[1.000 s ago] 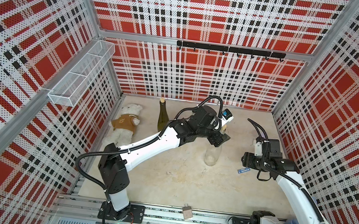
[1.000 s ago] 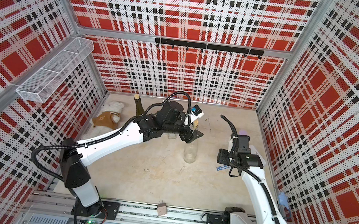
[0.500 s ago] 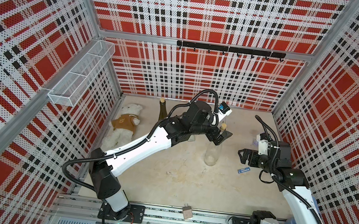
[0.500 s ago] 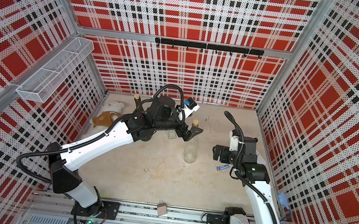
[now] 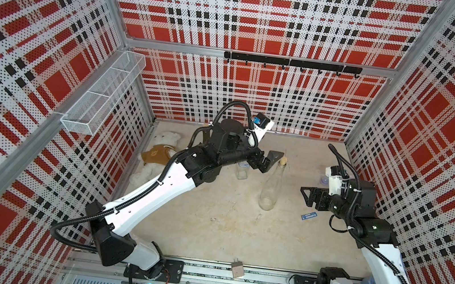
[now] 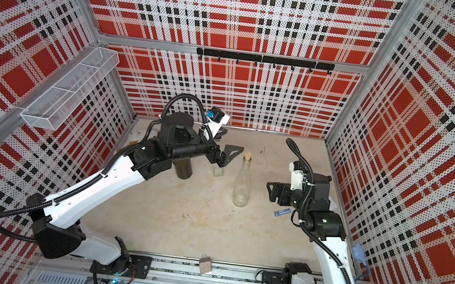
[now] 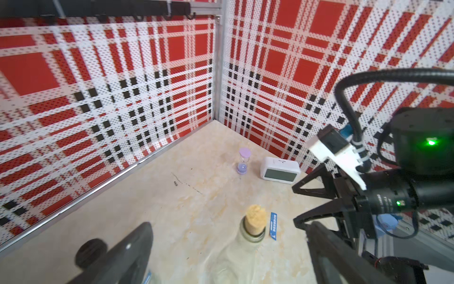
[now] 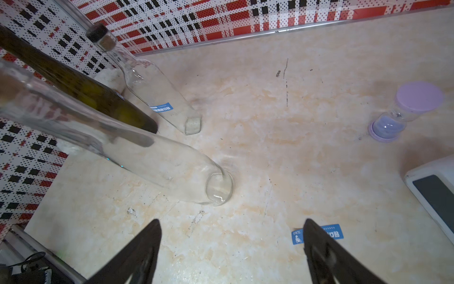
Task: Remove the label from the bottle
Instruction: Move the bottle to the center of the board.
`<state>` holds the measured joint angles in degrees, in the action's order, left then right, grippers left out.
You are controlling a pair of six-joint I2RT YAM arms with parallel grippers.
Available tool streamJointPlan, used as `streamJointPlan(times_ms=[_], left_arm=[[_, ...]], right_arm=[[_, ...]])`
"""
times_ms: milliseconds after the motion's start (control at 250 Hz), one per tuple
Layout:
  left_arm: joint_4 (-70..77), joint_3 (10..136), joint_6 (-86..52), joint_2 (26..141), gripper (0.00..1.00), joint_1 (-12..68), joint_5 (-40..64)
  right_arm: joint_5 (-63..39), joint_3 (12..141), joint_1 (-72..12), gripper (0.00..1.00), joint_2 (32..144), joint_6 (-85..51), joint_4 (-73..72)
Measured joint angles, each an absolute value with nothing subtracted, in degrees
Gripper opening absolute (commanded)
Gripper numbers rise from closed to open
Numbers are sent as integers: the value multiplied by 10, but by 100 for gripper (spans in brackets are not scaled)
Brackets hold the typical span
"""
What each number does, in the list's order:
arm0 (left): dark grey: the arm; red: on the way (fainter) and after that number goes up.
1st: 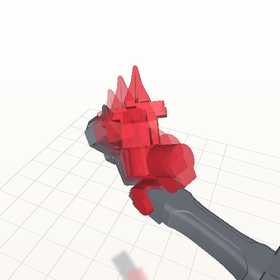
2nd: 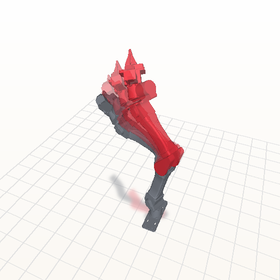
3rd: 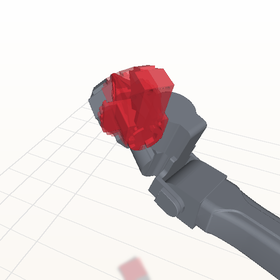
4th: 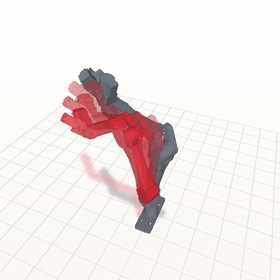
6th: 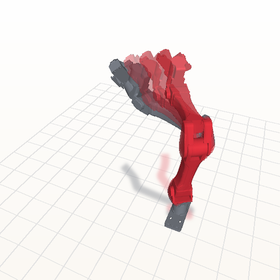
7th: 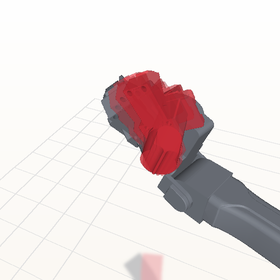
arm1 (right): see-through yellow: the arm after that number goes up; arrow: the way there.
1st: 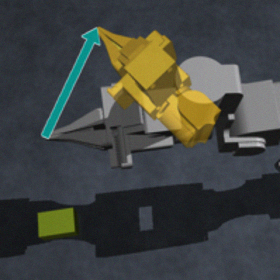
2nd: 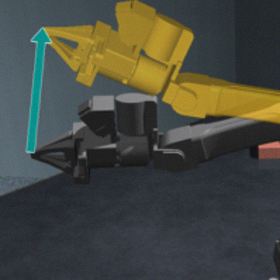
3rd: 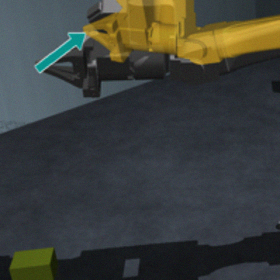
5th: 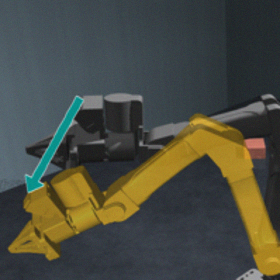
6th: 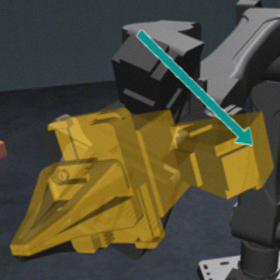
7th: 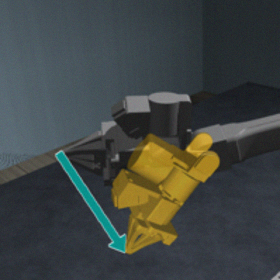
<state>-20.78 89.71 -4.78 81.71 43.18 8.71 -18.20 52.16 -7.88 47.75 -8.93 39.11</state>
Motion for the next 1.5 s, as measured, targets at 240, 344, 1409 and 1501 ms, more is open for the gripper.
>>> streamJointPlan(times_ms=[240, 344, 1409, 1501], left_arm=[[-189, 813, -103, 738, 99, 347, 84], [-187, 793, -118, 710, 99, 318, 80], [-158, 721, -179, 660, 99, 213, 127], [-157, 719, -180, 660, 99, 212, 129]], right_arm=[[-166, 578, -186, 86, 510, -90, 353], [-152, 587, -223, 83, 529, -87, 324], [-82, 619, -304, 38, 684, -50, 194], [-74, 619, -304, 35, 683, -44, 192]])
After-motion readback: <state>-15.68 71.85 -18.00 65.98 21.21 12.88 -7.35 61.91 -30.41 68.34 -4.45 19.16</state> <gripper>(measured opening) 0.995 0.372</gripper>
